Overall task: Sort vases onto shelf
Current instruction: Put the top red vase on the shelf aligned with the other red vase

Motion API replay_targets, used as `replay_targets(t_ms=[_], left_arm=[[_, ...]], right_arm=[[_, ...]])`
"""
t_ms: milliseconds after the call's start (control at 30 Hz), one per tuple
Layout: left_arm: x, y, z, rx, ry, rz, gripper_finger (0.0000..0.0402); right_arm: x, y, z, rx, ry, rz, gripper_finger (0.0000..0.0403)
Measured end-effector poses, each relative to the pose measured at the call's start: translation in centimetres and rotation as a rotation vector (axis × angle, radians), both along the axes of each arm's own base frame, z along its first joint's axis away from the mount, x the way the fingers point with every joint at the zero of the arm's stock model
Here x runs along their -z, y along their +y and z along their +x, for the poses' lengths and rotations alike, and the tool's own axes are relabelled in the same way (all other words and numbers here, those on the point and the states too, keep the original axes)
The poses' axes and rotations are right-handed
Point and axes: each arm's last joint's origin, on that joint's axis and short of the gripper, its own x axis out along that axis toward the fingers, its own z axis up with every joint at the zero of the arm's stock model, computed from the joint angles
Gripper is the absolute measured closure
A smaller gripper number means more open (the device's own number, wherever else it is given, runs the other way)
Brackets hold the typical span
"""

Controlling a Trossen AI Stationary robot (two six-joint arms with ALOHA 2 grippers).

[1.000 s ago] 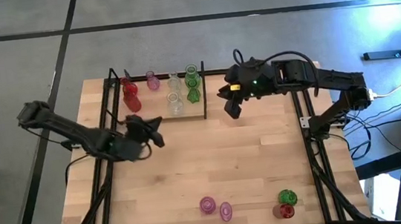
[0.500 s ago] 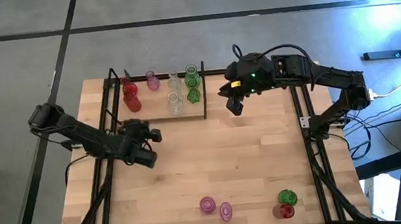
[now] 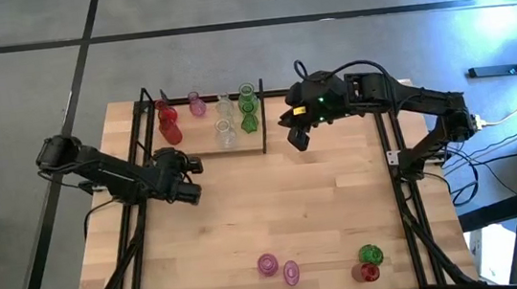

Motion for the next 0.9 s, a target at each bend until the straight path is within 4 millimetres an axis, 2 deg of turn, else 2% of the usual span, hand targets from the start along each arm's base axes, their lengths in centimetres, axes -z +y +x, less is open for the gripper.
replay_targets(t_ms=[467, 900], left_arm=[[0.1, 2.4, 0.7, -0.044, 0.039, 0.041, 0.0402], [0.1, 4.9, 1.4, -0.093, 0.054, 0.002, 0.0401]], right_arm=[[0.3, 0.0, 0.3, -0.005, 0.009, 0.008, 0.0343], [0.3, 0.0, 0.2, -0.005, 0.020, 0.009, 0.0343]])
